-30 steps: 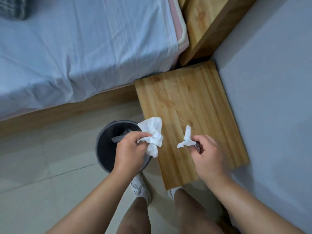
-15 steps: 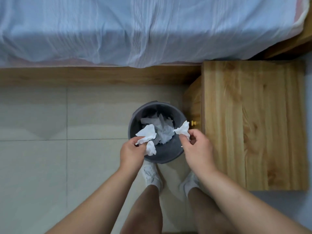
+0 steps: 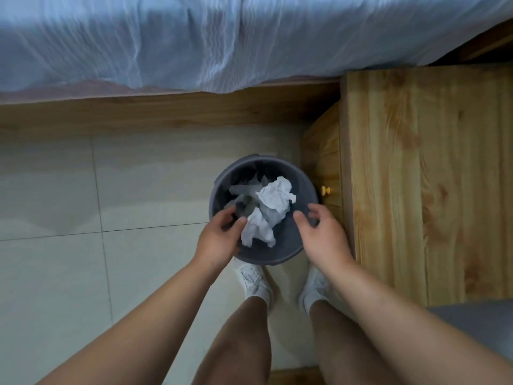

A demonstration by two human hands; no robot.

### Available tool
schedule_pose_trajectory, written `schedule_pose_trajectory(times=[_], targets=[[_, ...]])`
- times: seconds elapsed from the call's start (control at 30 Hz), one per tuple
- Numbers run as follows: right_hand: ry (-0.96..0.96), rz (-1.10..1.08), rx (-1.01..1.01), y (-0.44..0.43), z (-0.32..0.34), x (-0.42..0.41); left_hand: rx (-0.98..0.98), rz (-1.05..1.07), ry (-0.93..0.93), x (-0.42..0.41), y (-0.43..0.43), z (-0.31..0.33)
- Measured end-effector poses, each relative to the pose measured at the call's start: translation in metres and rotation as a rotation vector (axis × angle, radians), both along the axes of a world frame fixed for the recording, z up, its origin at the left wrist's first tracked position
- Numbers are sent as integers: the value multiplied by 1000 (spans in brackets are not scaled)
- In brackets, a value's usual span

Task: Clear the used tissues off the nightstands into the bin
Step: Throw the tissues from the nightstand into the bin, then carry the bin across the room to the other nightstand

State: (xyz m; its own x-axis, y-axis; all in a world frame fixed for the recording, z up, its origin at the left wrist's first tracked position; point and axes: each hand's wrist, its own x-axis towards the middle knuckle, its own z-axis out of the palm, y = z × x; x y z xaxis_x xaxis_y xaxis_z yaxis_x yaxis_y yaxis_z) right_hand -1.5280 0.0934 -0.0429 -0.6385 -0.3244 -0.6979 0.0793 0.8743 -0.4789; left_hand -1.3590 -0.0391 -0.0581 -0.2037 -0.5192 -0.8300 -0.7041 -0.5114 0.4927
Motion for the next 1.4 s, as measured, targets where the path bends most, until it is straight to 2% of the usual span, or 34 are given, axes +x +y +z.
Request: schedule_pose_trajectory(times=[0.2, 0.27, 0.33, 0.4, 0.57, 0.77, 0.97, 1.4], targets=[[30, -62, 34, 12, -3, 6, -314, -136, -189, 16, -12, -3], [12, -88, 38, 13, -14, 10, -344, -140, -250, 24, -15, -11], [-7, -124, 67, 12, -26, 9, -294, -145, -320, 29, -16, -22], [-4, -120, 87, 8, -43, 7, -189, -132, -311, 34, -16, -37], [-37, -234, 53, 4, -83, 1, 127, 126, 2, 40, -20, -75], [59, -212, -44, 6, -72, 9, 172, 245, 58, 58, -22, -71], [147, -31, -174, -9, 32, 13, 135, 388, 78, 96, -10, 31], [-16, 325, -428, -32, 365, 52, -28, 672, 122, 182, 38, 385]])
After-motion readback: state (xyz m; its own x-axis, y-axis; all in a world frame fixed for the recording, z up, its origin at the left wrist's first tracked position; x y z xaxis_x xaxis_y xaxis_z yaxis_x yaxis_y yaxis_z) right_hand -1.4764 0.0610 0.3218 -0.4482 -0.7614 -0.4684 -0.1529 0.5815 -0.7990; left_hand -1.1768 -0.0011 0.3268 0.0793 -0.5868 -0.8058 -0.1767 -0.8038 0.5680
